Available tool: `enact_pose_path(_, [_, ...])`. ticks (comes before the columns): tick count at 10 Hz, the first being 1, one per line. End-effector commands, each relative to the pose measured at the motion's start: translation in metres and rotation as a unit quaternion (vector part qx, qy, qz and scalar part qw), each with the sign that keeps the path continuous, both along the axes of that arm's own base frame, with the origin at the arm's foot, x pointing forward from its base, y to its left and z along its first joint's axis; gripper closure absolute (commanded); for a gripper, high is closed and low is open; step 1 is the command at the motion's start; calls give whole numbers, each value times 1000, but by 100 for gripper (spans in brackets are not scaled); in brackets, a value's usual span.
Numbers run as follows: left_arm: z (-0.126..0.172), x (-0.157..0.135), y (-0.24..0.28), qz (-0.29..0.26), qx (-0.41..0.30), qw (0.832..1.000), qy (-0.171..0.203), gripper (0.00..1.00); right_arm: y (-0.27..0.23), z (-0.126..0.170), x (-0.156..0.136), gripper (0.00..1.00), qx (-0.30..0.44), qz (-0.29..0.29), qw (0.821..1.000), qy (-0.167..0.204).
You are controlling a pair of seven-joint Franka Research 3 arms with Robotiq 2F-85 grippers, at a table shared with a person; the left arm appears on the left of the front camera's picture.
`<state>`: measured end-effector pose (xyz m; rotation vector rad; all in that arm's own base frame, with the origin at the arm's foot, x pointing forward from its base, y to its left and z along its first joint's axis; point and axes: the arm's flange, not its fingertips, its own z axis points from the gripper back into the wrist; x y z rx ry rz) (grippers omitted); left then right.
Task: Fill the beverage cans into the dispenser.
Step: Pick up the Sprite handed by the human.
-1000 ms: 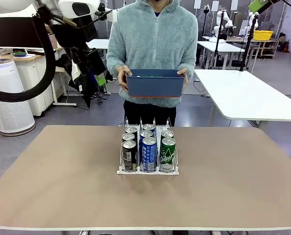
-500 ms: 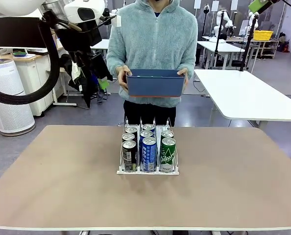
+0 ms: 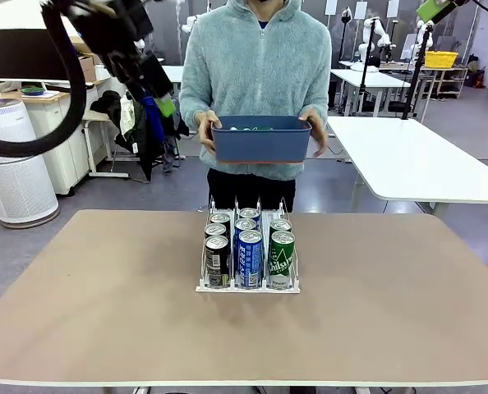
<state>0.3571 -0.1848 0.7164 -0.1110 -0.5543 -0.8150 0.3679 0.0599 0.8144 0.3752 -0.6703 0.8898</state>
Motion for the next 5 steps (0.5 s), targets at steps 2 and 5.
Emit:
enact_pose_path(2, [21, -4, 10, -12, -8, 1000, -16, 0, 1, 0, -2, 0, 4, 0, 1000, 4])
enact_pose_path(5, [36, -5, 6, -15, 8, 999, -29, 0, 1, 0, -2, 0, 4, 0, 1000, 4])
